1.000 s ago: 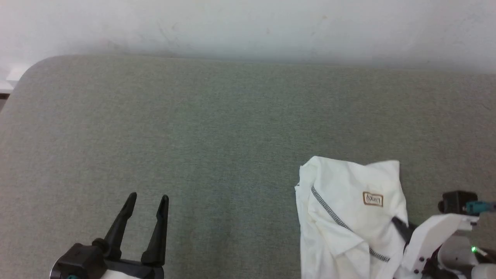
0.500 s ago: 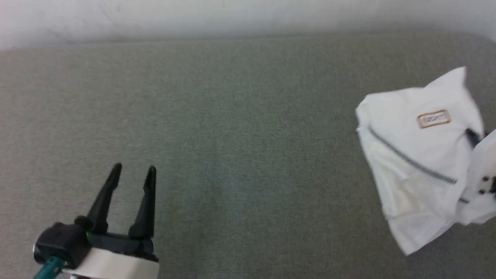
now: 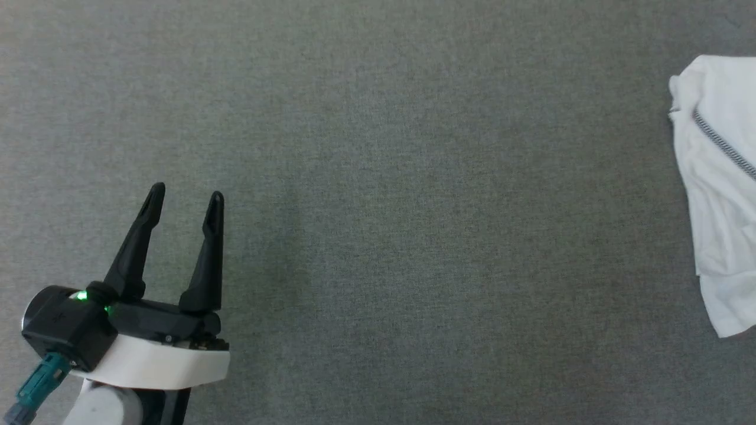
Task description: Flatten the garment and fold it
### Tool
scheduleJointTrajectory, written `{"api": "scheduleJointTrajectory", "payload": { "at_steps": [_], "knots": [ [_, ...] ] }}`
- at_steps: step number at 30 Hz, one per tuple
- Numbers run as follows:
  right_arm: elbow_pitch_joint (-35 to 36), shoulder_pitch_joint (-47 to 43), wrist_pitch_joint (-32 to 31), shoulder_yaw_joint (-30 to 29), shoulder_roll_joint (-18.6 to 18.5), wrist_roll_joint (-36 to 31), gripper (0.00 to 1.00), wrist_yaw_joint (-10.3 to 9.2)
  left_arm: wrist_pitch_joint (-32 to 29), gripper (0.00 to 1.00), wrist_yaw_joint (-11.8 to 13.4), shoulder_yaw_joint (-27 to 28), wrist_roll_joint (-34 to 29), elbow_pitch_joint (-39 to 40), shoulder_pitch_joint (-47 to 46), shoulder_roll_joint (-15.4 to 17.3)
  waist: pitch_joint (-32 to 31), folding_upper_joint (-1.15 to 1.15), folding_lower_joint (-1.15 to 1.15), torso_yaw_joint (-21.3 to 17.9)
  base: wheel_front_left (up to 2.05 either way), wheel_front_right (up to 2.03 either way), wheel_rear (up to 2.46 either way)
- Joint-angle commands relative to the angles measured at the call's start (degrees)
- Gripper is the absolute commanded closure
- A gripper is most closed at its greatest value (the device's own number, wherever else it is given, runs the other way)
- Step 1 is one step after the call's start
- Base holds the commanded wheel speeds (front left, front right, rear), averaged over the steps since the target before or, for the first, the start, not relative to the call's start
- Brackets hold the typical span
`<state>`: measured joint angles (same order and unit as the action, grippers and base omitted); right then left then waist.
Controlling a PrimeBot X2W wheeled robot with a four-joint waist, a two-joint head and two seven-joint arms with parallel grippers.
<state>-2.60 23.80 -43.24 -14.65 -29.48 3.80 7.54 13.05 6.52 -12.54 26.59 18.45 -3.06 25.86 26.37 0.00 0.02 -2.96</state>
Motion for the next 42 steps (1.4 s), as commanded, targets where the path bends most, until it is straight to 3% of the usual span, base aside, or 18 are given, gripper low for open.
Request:
{"api": "scheduleJointTrajectory", "payload": {
  "at_steps": [1,9,11,12,13,24,32,42],
  "knots": [
    [-0.31,0.95,0.77,-0.56,-0.68,-0.7,1.0,-0.05,-0.01,0.0,-0.48,0.31,-0.75,0.22,-0.95,0.36,2.44,0.0,-0.02,-0.66,0.0,0.0,0.0],
    [-3.48,2.35,5.43,-0.59,-1.57,-0.75,1.0,-0.05,0.29,0.0,0.12,1.33,-1.4,1.19,-1.63,1.05,4.81,0.0,-0.02,-0.99,0.0,0.0,0.0],
    [-4.21,2.77,6.07,-0.62,-1.3,-0.74,0.57,-0.05,0.47,0.0,0.53,1.74,-1.24,1.24,-1.78,0.71,5.01,0.0,-0.02,-1.06,0.0,0.0,0.0],
    [-4.41,3.0,6.51,-0.61,-1.17,-0.88,0.09,-0.05,0.56,0.0,0.75,1.94,-1.24,1.21,-1.87,0.52,5.03,0.0,-0.02,-1.08,0.0,0.0,0.0],
    [-4.62,3.11,6.9,-0.43,-1.14,-1.08,0.0,-0.05,0.65,0.0,0.97,2.09,-1.23,1.14,-1.96,0.31,4.95,0.0,-0.02,-1.09,0.0,0.0,0.0],
    [-5.77,2.68,10.59,-1.41,1.38,0.36,0.0,-0.05,1.74,0.0,2.75,3.39,-3.75,1.63,-1.07,-2.31,-0.83,0.0,-0.02,-1.01,0.0,0.0,0.0],
    [-3.05,-1.89,18.38,-2.55,5.9,3.13,0.0,-0.05,1.92,0.0,3.91,3.18,-6.0,-0.91,2.4,-5.06,-9.52,0.0,-0.02,0.14,0.0,0.0,0.0],
    [7.18,-15.75,30.05,-2.8,18.01,6.88,0.0,-0.05,1.94,0.0,3.36,3.57,-7.85,-3.86,9.55,-8.3,-19.26,0.0,-0.02,2.18,0.0,0.0,0.0]
  ]
}}
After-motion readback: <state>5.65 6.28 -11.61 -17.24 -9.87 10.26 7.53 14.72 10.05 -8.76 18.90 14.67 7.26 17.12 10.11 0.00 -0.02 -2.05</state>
